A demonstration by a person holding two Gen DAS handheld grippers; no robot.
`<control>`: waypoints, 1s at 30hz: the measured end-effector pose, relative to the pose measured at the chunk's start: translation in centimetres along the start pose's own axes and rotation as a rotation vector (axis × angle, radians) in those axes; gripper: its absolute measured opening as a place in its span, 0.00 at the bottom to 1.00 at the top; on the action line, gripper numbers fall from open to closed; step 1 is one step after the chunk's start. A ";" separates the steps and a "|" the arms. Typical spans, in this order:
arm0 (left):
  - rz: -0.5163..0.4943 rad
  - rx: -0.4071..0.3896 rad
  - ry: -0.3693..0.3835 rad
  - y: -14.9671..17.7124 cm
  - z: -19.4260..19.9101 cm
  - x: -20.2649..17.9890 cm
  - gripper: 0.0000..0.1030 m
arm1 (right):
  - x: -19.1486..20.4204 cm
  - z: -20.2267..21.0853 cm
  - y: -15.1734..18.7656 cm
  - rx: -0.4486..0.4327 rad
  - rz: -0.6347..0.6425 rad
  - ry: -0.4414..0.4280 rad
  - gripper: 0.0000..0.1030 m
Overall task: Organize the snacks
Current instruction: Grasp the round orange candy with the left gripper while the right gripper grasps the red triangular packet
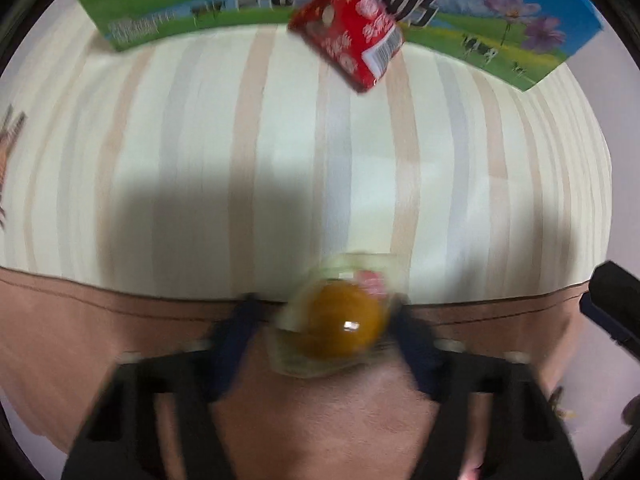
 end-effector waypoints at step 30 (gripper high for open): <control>0.231 -0.137 -0.125 -5.0 3.2 11.7 0.51 | 12.3 -9.0 -10.2 -0.266 0.168 -0.014 0.66</control>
Point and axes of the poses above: each gripper's, at about its wrist camera, not at the fingertips, and z roughly against the way its jaws point, x to its left, y to its underside, the point moved 1 cm from there along -z, roughly the way its jaws point, and after that the axes turned 12 degrees about z, right-handed, at the moved point
